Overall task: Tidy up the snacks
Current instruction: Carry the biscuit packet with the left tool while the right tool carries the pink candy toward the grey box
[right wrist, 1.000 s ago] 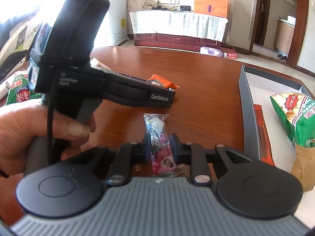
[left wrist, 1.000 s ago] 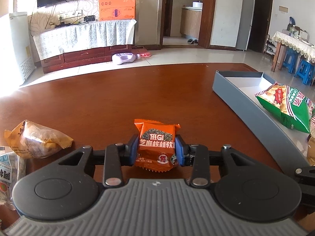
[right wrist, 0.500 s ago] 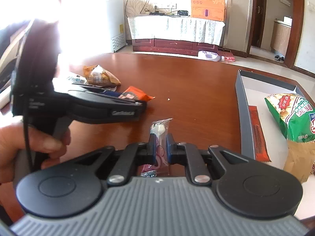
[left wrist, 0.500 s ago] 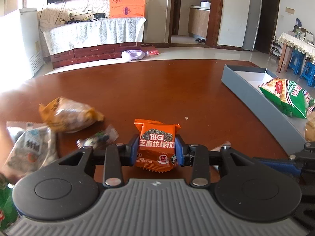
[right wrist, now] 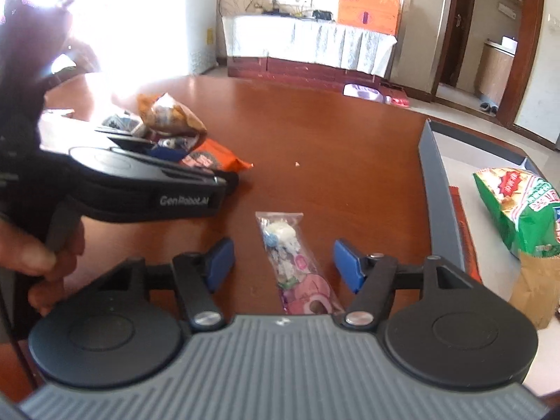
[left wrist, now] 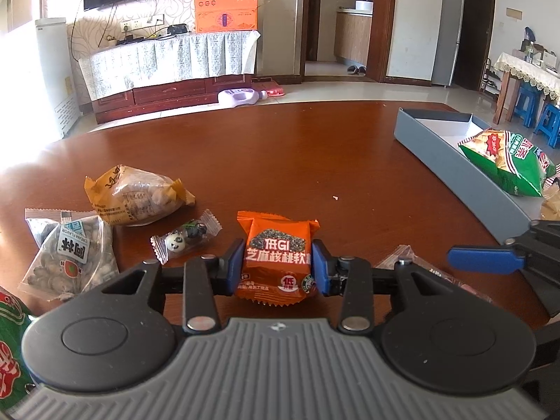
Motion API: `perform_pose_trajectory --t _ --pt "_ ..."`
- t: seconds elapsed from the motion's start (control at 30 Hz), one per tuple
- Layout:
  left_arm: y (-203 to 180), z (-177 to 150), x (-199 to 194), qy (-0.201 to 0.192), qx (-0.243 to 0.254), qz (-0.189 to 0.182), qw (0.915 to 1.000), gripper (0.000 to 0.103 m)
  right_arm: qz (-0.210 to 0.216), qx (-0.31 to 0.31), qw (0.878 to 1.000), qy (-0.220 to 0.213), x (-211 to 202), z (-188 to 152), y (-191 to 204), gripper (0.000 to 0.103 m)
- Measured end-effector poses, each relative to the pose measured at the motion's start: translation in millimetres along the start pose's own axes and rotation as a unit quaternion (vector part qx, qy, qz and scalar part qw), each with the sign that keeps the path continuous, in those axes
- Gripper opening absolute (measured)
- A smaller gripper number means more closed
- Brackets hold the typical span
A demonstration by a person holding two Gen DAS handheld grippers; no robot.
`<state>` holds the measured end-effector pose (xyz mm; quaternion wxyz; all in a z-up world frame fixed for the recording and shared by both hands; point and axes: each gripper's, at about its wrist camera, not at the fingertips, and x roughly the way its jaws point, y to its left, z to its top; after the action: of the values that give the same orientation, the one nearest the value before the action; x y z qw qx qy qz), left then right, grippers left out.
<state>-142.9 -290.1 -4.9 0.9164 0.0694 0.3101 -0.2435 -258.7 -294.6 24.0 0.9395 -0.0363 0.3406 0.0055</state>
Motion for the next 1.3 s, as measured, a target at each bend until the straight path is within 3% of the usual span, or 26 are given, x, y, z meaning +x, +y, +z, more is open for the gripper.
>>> perform_pose_trajectory --t 0.03,0.07,0.1,0.13,0.27,1.3 --pt "0 0 0 0.0 -0.001 0.0 1.0 0.048 0.007 0.001 1.0 0.0 0 1 -1 0.064" --pt "0 0 0 0.0 0.0 -0.001 1.0 0.048 0.017 0.004 1.0 0.0 1 1 -2 0.053" --pt "-1 0 1 0.0 0.0 -0.001 1.0 0.048 0.027 0.01 1.0 0.001 1 1 -3 0.032" --pt "0 0 0 0.0 0.0 -0.002 1.0 0.048 0.032 0.013 0.999 0.003 0 2 -3 0.023" --pt "2 -2 -2 -0.002 -0.002 -0.007 1.0 0.044 0.034 0.001 0.999 0.004 -6 -1 5 0.017" --pt "-4 -56 -115 -0.011 -0.011 0.038 0.9992 0.043 0.067 0.016 0.997 -0.04 -81 -19 24 0.015"
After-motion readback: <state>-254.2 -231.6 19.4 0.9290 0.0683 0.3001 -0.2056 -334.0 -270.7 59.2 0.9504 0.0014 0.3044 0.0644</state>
